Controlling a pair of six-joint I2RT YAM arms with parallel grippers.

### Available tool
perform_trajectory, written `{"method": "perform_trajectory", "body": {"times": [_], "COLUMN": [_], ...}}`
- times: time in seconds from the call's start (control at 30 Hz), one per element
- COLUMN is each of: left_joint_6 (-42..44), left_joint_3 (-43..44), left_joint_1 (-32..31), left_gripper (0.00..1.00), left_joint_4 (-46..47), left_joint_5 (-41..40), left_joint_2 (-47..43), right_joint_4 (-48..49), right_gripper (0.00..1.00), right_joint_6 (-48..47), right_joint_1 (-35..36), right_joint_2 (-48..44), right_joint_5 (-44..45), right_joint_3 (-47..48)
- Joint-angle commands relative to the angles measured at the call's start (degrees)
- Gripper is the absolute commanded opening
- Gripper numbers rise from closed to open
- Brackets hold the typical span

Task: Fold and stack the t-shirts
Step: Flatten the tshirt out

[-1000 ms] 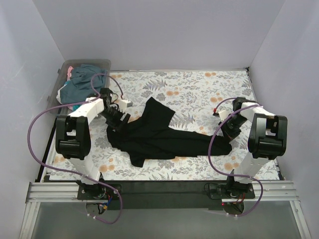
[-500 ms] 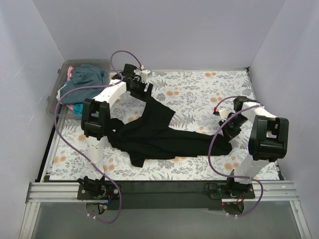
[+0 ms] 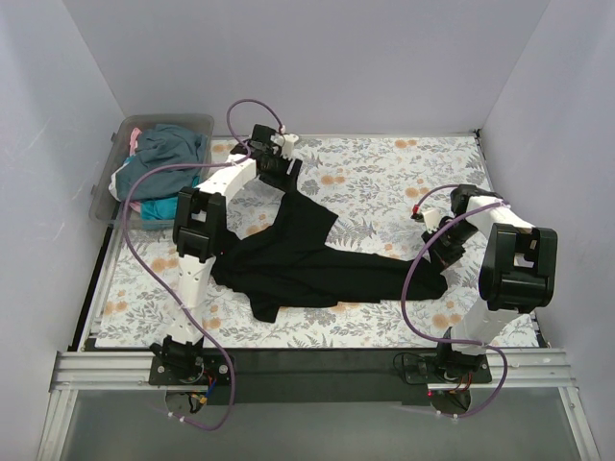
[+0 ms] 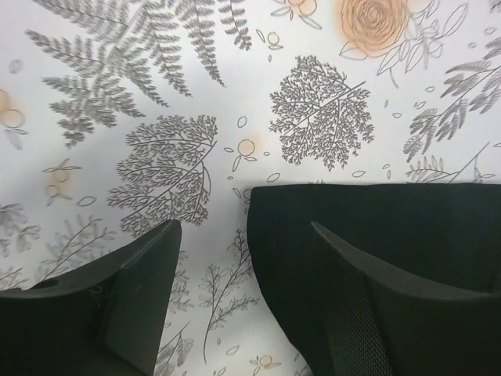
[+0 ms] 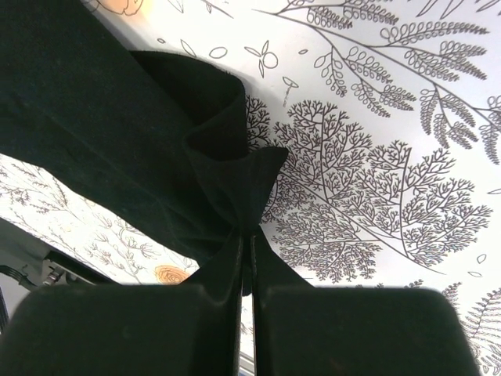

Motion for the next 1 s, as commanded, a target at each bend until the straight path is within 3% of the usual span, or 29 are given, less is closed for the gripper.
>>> {"method": "perform_trajectory", "body": {"times": [0.0, 0.2, 0.3, 0.33, 0.43, 0.53, 0.6, 0.7, 0.83, 0.97], "left_joint_6": [2.2, 3.6, 4.5, 4.9, 6.4, 7.1, 6.9, 9.2, 11.6, 7.4], "left_joint_3": [0.3, -0.9, -1.7, -2.3, -2.7, -0.7, 6.0, 15.4, 14.3, 13.9], "left_joint_1": [-1.5, -3.4, -3.9, -4.0, -4.0, -2.5, -0.1, 2.3, 3.8, 6.0], "left_gripper": [0.63, 0.57, 0.39, 0.24, 0.00, 0.00, 0.00, 0.00, 0.00, 0.00], "left_joint_4": [0.0, 0.8, 0.1, -0.1, -1.4, -1.8, -3.5, -6.4, -3.4, 1.0], "left_joint_5": [-1.2, -3.8, -4.8, -4.9, -5.6, -7.1, -7.5, -8.4, -10.5, -10.7], "left_joint_2": [0.7, 1.4, 1.1, 0.8, -1.1, -3.6, -3.9, -2.5, -3.8, -5.5], "right_joint_4": [-1.2, -1.2, -1.2, -1.2, -1.2, -1.2, -0.7, -0.1, 0.2, 0.1], "right_gripper": [0.01, 0.01, 0.01, 0.05, 0.21, 0.49, 0.56, 0.58, 0.56, 0.55], "right_joint_6": [0.8, 0.8, 0.7, 0.6, 0.9, 1.2, 1.6, 3.4, 6.3, 7.6], "right_joint_1": [-0.1, -0.1, -0.2, -0.4, -0.8, -1.0, -1.0, -1.0, -1.0, -1.0], "right_joint_2": [-0.4, -0.6, -1.4, -1.6, -2.2, -2.5, -2.1, -0.2, 4.3, 10.2], "right_joint_5": [-2.0, -1.2, -0.6, -0.5, -1.2, -2.6, -3.7, -5.8, -9.2, -9.0], "right_joint_3": [2.3, 1.7, 1.5, 1.5, 2.7, 4.5, 7.0, 11.8, 19.4, 23.4]}}
